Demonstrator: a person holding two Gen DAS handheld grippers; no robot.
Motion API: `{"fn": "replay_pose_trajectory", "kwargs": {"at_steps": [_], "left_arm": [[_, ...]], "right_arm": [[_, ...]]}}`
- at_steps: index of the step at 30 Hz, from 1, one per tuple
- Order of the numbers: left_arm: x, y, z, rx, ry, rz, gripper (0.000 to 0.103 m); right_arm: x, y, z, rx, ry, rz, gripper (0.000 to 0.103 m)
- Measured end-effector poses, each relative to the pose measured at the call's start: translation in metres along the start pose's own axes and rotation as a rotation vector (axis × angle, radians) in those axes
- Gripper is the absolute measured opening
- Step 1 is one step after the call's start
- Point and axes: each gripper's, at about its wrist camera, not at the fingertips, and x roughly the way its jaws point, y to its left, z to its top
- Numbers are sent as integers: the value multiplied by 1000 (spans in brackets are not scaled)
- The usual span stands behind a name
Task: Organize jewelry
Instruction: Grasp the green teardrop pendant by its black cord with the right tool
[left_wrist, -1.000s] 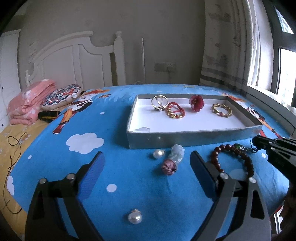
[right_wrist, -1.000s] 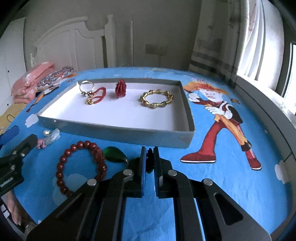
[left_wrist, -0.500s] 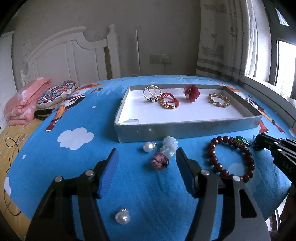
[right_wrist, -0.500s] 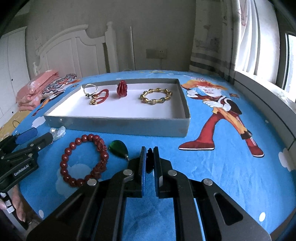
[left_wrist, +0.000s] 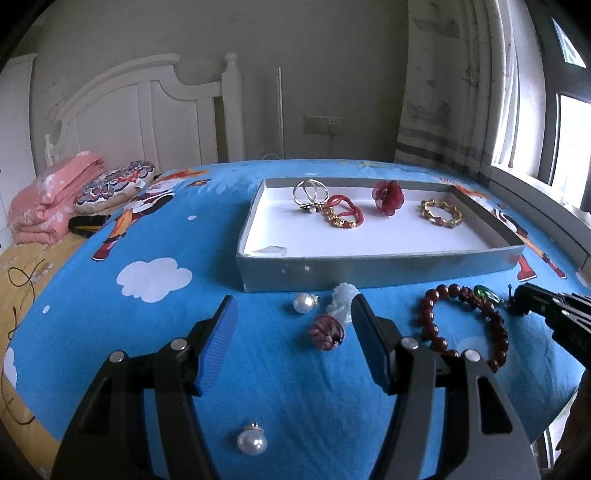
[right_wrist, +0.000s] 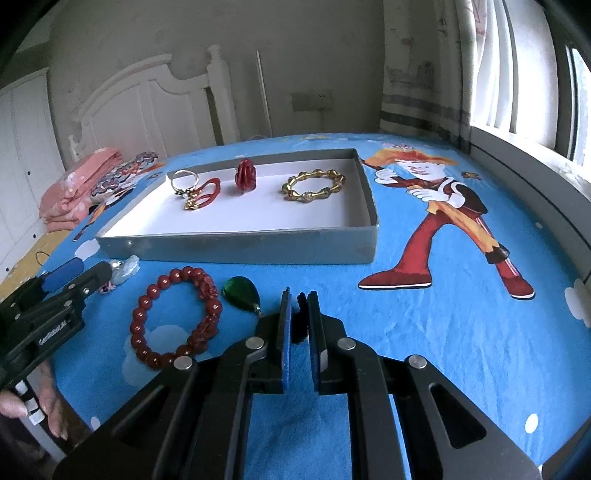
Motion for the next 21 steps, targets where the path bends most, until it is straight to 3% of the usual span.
{"fn": "replay_pose_trajectory", "kwargs": {"at_steps": [2,4,10,21], "left_arm": [[-1,0,0,1,-1,1,62],[-1,0,0,3,-2,1,62],[-1,1,0,1,-2,0,62],[-4,1,1,-3,-22,-15,66]], "right_arm": [[-1,2,-2,-33,6,19,17],[-3,3,-4,-46,4,26,30],[-15,17,-15,-139,16,141,30],[-16,21,-15,-178,-23,54,30]]}}
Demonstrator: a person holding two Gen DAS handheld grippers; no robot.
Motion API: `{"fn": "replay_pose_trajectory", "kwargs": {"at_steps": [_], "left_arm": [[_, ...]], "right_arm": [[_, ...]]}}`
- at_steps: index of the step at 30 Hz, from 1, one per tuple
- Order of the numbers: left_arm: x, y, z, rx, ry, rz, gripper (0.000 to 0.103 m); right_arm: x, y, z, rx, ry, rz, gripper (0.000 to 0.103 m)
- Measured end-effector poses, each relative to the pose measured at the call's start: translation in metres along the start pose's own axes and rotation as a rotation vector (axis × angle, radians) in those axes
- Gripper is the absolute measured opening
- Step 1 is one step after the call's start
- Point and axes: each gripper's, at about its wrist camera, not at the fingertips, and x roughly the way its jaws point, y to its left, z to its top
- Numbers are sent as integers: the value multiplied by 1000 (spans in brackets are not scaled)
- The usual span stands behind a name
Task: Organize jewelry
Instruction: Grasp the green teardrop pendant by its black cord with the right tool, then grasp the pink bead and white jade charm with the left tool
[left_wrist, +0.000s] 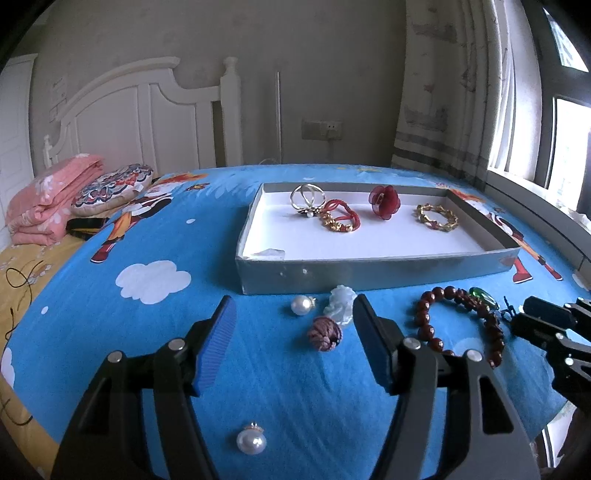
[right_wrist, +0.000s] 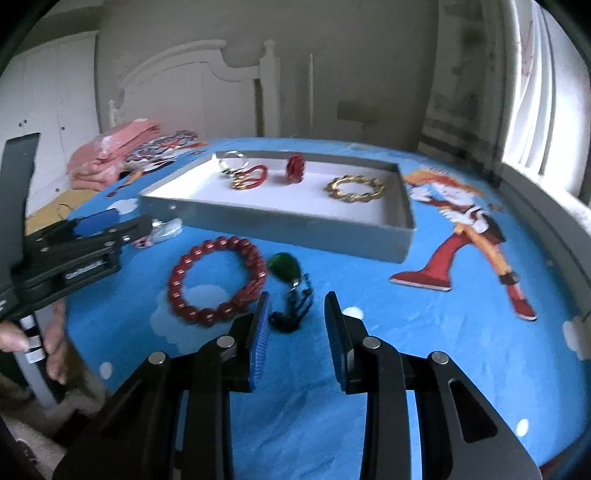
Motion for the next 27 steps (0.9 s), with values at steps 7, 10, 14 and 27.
{"fn": "replay_pose_trajectory", "kwargs": {"at_steps": [7,10,14,27], "left_arm": [[-3,-6,-2,32,-16,15,71],[-4,-11,-3,63,-1,37,71],[-6,-25,-7,122,9,26,71],[18,-20,-3,86,125,11,42]], "right_arm": [[6,2,-5,-18,-31,-3,28],[4,2,-7,-25,-43,-9,11],[1,-1,-13,-14,-69,-11,10],[2,2,-11,7,-62,-18,11]]}}
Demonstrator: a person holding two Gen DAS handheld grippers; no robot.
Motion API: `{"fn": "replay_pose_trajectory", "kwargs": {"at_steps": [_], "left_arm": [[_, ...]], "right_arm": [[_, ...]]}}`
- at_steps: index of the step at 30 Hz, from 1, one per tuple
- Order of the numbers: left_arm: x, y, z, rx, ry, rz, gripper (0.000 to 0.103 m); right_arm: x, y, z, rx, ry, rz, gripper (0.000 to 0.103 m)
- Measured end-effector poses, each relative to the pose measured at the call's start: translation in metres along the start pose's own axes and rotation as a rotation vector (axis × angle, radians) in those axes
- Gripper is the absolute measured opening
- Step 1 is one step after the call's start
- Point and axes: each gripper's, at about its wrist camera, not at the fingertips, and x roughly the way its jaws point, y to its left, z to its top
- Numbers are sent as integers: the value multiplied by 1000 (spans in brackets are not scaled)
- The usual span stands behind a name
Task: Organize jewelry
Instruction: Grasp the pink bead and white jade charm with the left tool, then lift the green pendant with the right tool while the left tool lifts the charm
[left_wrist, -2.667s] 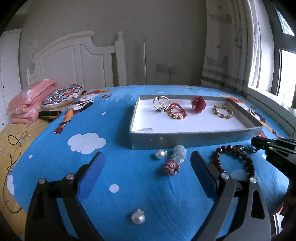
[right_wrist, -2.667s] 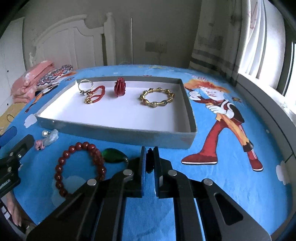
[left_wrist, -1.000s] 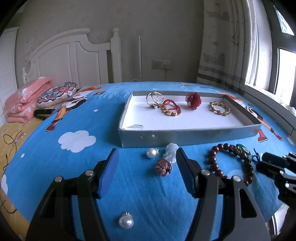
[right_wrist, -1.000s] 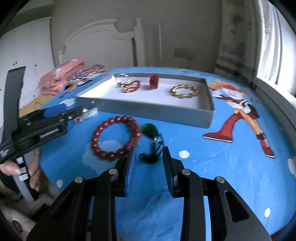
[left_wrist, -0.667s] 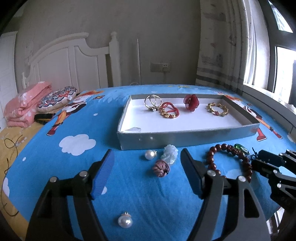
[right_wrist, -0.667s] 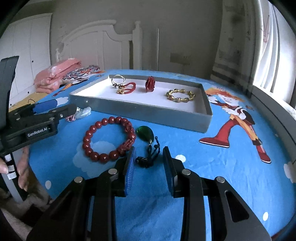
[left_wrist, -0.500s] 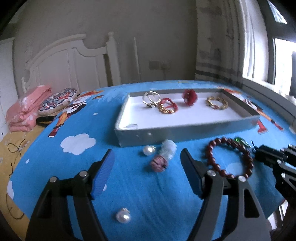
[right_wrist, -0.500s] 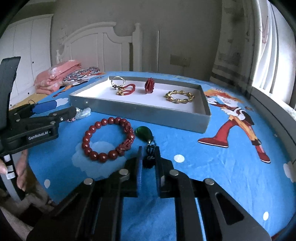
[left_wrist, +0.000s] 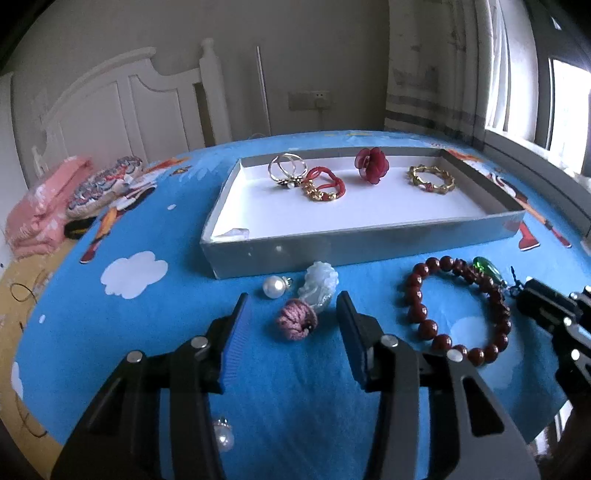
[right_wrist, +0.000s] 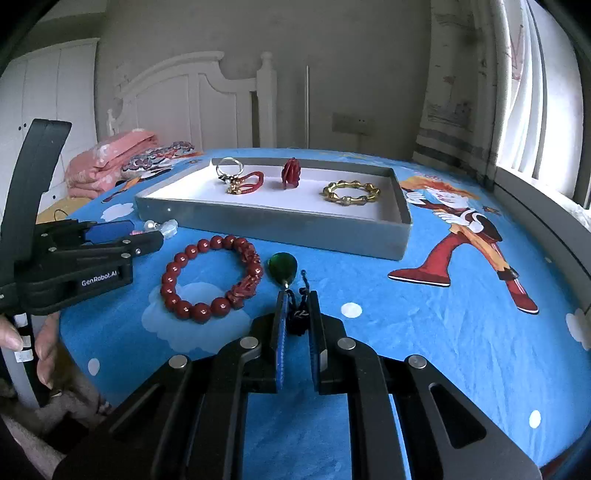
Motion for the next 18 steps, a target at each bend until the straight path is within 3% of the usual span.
{"fn": "replay_pose_trajectory", "kwargs": {"at_steps": [3,7,14,18], "left_arm": [[0,-1,-2,13,-16,-31,27],[-3,-9,-4,60,-44,-43,19],[-15,-11,-8,78,-146,-55,16],[-18,-10,-8,70,-164,-62,16]], "right_arm": [[0,5,-1,-17,-5,-14,10],[1,5,-2,-14,-12,-21,11],[2,5,-2,-8,-22,-28,10],[2,4,-2,-2,-25,-29,11]]}}
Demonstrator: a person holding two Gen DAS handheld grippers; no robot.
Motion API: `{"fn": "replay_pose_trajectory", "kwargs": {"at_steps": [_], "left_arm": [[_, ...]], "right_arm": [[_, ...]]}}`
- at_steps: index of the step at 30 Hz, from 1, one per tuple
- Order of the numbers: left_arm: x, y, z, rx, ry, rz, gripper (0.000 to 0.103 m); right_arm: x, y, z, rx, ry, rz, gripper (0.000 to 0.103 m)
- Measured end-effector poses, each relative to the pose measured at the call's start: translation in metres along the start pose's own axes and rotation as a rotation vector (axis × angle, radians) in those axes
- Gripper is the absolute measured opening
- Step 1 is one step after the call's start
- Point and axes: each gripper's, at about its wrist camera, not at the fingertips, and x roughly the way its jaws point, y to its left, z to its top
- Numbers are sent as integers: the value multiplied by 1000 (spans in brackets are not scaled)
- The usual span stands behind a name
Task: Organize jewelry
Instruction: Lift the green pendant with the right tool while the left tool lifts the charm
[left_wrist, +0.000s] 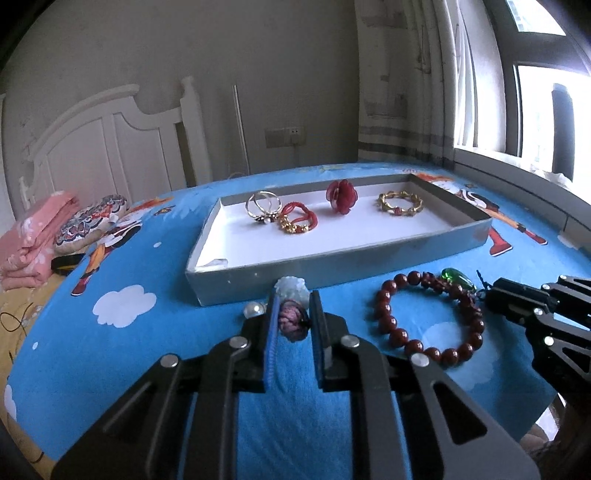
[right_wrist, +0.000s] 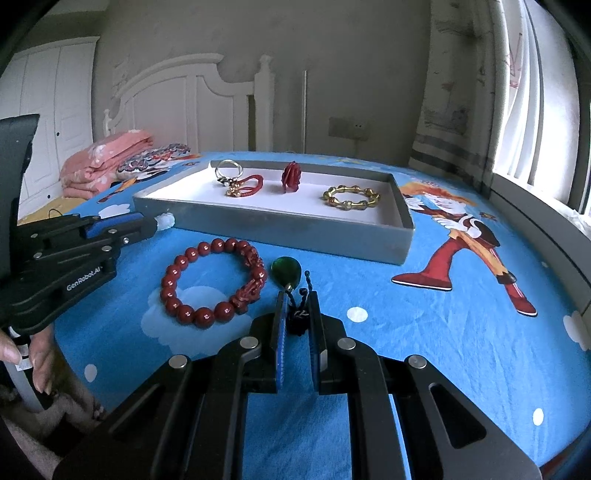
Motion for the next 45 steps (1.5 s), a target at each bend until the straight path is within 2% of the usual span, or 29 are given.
{"fn": "replay_pose_trajectory", "kwargs": {"at_steps": [12,22,37,39,45], "left_arm": [[-1,5,-1,-24,2,1,16],[-3,9,-3,-40,1,9,16],[-13,-2,-2,9,-38,-3,16],[-15,-3,-2,13,-46,-1,10],[-17,-4,-3,20,-51,-3,10]], "right_arm": [[-1,-1,0,12,-2,3,10],[-12,-3,4,33,-57,-12,10],[-24,-6,11,56,-110,-20,10],[-26,-5,13,56,-117,-18,10],[-31,1,16,32,-137,-17,10]]}}
